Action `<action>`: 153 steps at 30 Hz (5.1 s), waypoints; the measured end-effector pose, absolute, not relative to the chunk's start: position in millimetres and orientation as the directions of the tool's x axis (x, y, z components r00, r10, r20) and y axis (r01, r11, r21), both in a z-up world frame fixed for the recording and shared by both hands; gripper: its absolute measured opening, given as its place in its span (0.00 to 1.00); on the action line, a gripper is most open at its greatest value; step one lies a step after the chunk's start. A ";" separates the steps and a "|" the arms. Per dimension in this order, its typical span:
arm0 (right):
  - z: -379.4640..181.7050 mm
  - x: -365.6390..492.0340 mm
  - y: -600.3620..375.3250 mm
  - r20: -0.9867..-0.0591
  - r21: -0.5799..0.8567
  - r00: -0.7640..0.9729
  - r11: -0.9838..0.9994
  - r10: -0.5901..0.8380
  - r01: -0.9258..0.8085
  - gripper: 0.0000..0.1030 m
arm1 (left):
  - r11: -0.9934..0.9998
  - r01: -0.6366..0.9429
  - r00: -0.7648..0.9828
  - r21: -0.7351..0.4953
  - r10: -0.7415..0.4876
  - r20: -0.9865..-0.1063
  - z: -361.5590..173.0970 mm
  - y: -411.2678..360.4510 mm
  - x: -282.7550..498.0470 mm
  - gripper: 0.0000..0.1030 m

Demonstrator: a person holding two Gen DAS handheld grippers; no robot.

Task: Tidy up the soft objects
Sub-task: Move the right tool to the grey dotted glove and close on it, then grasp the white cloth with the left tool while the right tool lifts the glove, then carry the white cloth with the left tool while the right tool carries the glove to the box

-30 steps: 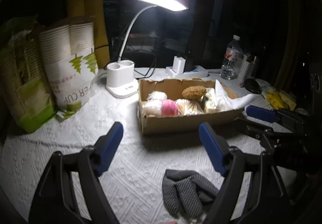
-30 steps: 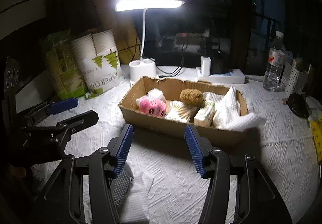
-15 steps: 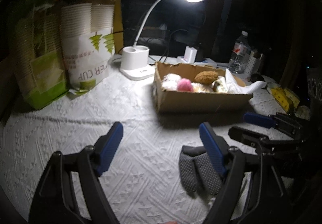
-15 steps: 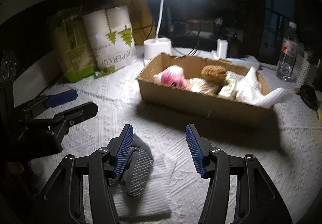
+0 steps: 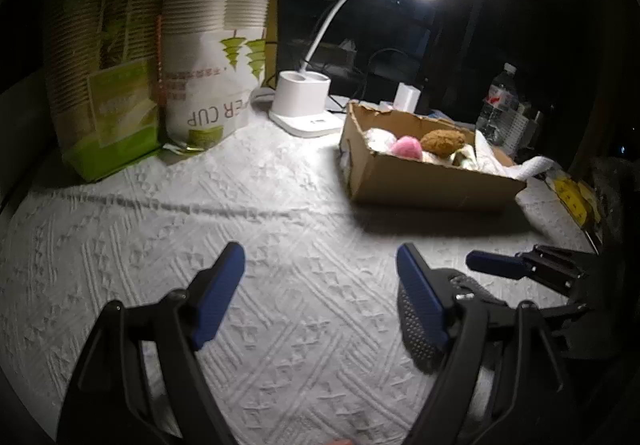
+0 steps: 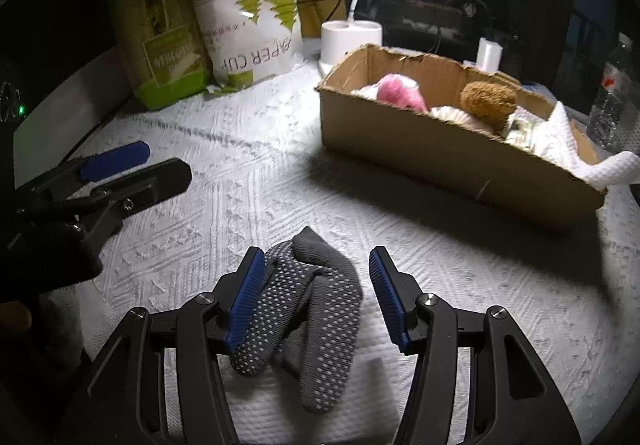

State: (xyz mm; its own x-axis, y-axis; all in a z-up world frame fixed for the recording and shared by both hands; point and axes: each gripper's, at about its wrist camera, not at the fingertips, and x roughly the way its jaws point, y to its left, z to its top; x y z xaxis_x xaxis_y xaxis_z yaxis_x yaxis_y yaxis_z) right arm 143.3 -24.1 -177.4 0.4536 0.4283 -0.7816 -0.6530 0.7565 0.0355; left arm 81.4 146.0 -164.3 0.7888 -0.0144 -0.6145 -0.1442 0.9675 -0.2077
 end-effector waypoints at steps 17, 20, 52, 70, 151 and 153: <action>-175.5 137.6 -24.0 -0.765 -0.018 0.486 0.742 0.421 -0.670 0.30 | 0.970 -0.145 0.776 -0.195 -0.011 -0.631 -165.6 137.2 80.8 0.77; -160.4 138.6 -35.8 -0.729 0.009 0.512 0.754 0.455 -0.657 0.30 | 0.974 -0.132 0.775 -0.183 -0.014 -0.632 -163.0 129.0 82.2 0.77; -125.5 133.6 -175.6 -0.610 0.108 0.662 0.873 0.436 -0.475 0.30 | 0.991 0.126 0.631 -0.053 -0.121 -0.766 -193.2 -12.2 97.7 0.77; -124.9 138.7 -178.2 -0.611 0.114 0.660 0.874 0.437 -0.473 0.30 | 0.971 0.209 0.639 -0.117 -0.226 -0.736 -185.3 -12.5 98.5 0.19; -128.1 321.2 -225.8 -0.584 0.256 0.619 0.843 0.525 -0.474 0.30 | 0.969 0.163 0.591 -0.188 -0.248 -0.768 -165.9 -72.1 321.4 0.30; -126.7 320.4 -225.3 -0.585 0.249 0.625 0.847 0.518 -0.469 0.30 | 0.968 0.169 0.601 -0.188 -0.252 -0.758 -161.1 -70.2 318.0 0.38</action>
